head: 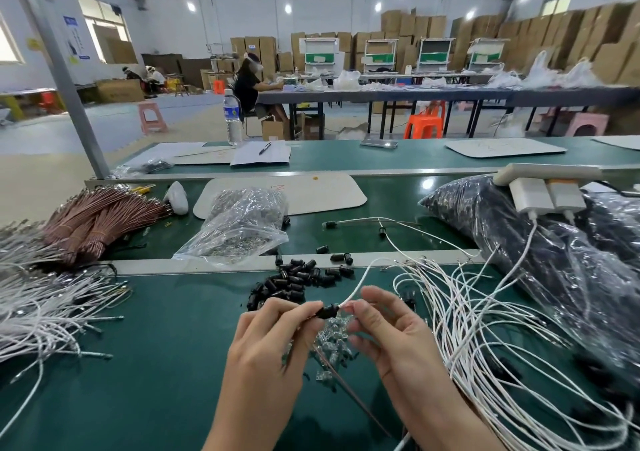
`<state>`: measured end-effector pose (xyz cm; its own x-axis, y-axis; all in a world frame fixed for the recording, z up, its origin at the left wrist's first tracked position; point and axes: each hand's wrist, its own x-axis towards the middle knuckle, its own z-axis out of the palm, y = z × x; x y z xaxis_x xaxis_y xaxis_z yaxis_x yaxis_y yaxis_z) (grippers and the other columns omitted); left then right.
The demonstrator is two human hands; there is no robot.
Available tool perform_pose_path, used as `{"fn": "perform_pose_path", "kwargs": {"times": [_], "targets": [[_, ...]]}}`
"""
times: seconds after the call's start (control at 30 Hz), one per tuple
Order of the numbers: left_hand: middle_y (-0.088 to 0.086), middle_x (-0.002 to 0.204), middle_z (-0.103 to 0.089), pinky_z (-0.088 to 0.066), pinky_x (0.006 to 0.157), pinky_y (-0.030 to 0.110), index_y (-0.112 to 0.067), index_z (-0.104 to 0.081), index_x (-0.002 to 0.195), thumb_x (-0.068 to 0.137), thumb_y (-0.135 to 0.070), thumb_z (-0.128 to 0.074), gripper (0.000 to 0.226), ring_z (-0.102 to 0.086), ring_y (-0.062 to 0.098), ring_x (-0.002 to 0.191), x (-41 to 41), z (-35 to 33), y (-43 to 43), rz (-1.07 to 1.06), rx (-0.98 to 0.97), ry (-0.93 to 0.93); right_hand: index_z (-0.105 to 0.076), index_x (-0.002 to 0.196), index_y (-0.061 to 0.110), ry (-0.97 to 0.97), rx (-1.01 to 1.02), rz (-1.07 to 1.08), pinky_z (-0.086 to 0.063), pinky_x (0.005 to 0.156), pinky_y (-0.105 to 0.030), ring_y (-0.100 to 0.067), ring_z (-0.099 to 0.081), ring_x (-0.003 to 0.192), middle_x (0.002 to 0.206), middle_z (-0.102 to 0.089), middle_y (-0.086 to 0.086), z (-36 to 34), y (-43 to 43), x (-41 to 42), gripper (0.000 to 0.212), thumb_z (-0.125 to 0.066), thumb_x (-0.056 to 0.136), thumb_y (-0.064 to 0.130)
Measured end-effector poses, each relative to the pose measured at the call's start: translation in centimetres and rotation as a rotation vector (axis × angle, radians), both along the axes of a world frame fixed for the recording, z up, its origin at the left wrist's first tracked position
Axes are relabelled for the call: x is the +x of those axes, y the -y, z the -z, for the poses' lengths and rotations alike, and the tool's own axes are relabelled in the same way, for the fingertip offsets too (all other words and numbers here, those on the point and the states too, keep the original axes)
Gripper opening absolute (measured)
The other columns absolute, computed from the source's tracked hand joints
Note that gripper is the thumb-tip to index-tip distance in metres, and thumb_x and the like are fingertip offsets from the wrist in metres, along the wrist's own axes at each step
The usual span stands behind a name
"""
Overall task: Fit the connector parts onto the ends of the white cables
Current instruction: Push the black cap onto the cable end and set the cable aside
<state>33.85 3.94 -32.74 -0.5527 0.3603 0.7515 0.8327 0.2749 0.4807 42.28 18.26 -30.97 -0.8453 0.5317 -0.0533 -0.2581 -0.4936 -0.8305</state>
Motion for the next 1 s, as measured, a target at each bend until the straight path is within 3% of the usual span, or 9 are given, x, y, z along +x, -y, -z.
{"fn": "perform_pose_path", "kwargs": {"times": [0.1, 0.23, 0.43, 0.63, 0.83, 1.0], "targets": [[-0.025, 0.1, -0.057, -0.04, 0.081, 0.012, -0.027, -0.073, 0.112, 0.094, -0.041, -0.055, 0.029, -0.052, 0.007, 0.089, -0.1, 0.0, 0.1, -0.007, 0.009, 0.033, -0.059, 0.09, 0.009, -0.032, -0.045, 0.072, -0.057, 0.054, -0.023, -0.019, -0.069, 0.063, 0.087, -0.073, -0.02, -0.2, -0.2, 0.0, 0.027, -0.075, 0.069, 0.007], [-0.026, 0.102, -0.057, -0.039, 0.082, 0.01, -0.028, -0.073, 0.113, 0.094, -0.042, -0.056, 0.028, -0.053, 0.007, 0.091, 0.0, 0.0, 0.1, 0.004, -0.005, 0.053, -0.055, 0.086, 0.01, -0.07, -0.095, 0.083, -0.058, 0.058, -0.023, -0.021, -0.072, 0.068, 0.086, -0.073, -0.021, -0.1, -0.3, 0.0, 0.024, -0.073, 0.071, 0.004], [-0.023, 0.099, -0.061, -0.044, 0.081, 0.02, -0.027, -0.075, 0.111, 0.094, -0.037, -0.066, 0.022, -0.055, 0.012, 0.091, -0.1, 0.2, 0.2, -0.002, -0.01, 0.043, -0.053, 0.113, 0.001, -0.003, -0.182, -0.069, -0.06, 0.063, -0.026, -0.024, -0.075, 0.077, 0.096, -0.075, -0.02, 0.3, 0.6, -0.2, 0.045, -0.074, 0.077, 0.018], [-0.02, 0.095, -0.064, -0.044, 0.08, 0.025, -0.028, -0.075, 0.108, 0.093, -0.04, -0.058, 0.026, -0.046, 0.003, 0.093, 0.0, 0.2, 0.1, 0.01, -0.08, -0.073, -0.058, 0.112, -0.001, 0.047, -0.176, -0.118, -0.06, 0.061, -0.025, -0.02, -0.074, 0.071, 0.092, -0.075, -0.018, 0.6, 0.9, -0.1, 0.045, -0.076, 0.073, 0.01], [-0.022, 0.092, -0.064, -0.045, 0.08, 0.03, -0.027, -0.075, 0.099, 0.094, -0.043, -0.063, 0.021, -0.049, 0.004, 0.093, 0.0, 0.4, 0.1, -0.013, -0.062, 0.03, -0.062, 0.118, 0.003, -0.006, -0.134, -0.096, -0.061, 0.072, -0.025, -0.021, -0.075, 0.085, 0.108, -0.075, -0.019, 0.5, 0.7, -0.1, 0.045, -0.072, 0.074, 0.007], [-0.025, 0.091, -0.064, -0.046, 0.079, 0.025, -0.03, -0.074, 0.097, 0.091, -0.042, -0.068, 0.015, -0.052, 0.003, 0.096, 0.1, 0.4, 0.0, 0.016, -0.038, 0.048, -0.079, 0.098, 0.009, 0.038, -0.048, -0.157, -0.06, 0.076, -0.026, -0.021, -0.073, 0.091, 0.102, -0.076, -0.016, 0.7, 1.6, -0.3, 0.03, -0.077, 0.068, 0.011]]}}
